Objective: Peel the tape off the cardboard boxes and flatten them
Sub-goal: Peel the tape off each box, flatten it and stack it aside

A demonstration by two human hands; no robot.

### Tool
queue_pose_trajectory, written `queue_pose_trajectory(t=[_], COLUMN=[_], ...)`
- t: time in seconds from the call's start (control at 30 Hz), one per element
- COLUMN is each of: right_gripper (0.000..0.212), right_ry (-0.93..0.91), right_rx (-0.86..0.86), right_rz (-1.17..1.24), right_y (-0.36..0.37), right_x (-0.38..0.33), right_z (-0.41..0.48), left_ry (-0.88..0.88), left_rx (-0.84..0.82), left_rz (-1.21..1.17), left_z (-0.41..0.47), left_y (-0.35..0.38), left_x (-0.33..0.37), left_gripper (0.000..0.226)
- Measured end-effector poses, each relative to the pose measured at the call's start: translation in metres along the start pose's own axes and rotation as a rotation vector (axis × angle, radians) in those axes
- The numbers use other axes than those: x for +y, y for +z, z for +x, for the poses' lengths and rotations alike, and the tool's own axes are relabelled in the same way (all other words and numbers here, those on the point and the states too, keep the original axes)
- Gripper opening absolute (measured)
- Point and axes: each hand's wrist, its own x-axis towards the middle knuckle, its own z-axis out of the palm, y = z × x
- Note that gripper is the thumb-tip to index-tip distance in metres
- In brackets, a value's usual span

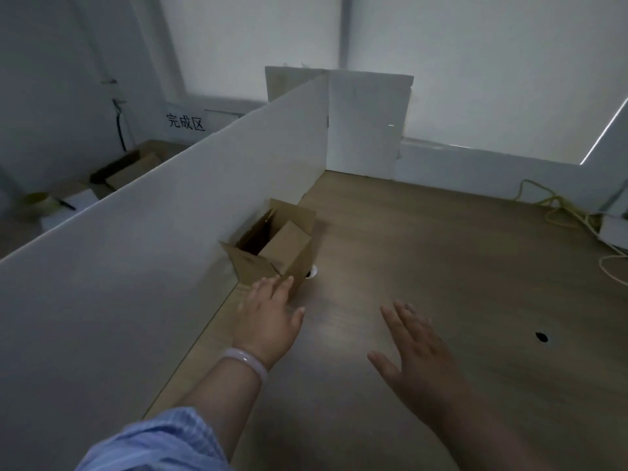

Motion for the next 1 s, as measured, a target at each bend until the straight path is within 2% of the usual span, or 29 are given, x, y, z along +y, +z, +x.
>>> queue_pose_trajectory(t=[0.23, 0.33, 0.43, 0.67, 0.83, 0.9, 1.0], right_gripper=[0.07, 0.07, 0.068, 0.066, 0.07, 0.078, 0.07], right_ry=[0.043, 0.041, 0.048, 0.103, 0.135, 0.175, 0.3], right_rx=[-0.03, -0.039, -0.043, -0.129, -0.129, -0.166, -0.279], right_rz=[-0.02, -0.014, -0.004, -0.003, 0.028, 0.045, 0.187], right_y=[0.028, 0.04, 0.053, 0.066, 0.063, 0.058, 0.048], right_x=[-0.005, -0.004, 0.0, 0.011, 0.024, 0.031, 0.047], right_z=[0.047, 0.057, 0.06, 0.04, 0.016, 0.0, -0.024], left_ry=[-0.033, -0.094, -0.128, -0.057, 0.07, 0.117, 0.151], left_rx=[-0.014, -0.13, -0.208, 0.004, 0.032, 0.056, 0.035], left_rz=[0.102, 0.221, 0.231, 0.155, 0.012, -0.077, -0.262], left_z=[0.109, 0.138, 0.148, 0.121, 0.072, 0.047, 0.01], left_y=[0.018, 0.022, 0.029, 0.041, 0.039, 0.037, 0.034], left_x=[-0.034, -0.042, -0.043, -0.029, -0.002, 0.017, 0.05], left_gripper=[0.062, 0.066, 0.065, 0.056, 0.044, 0.042, 0.04])
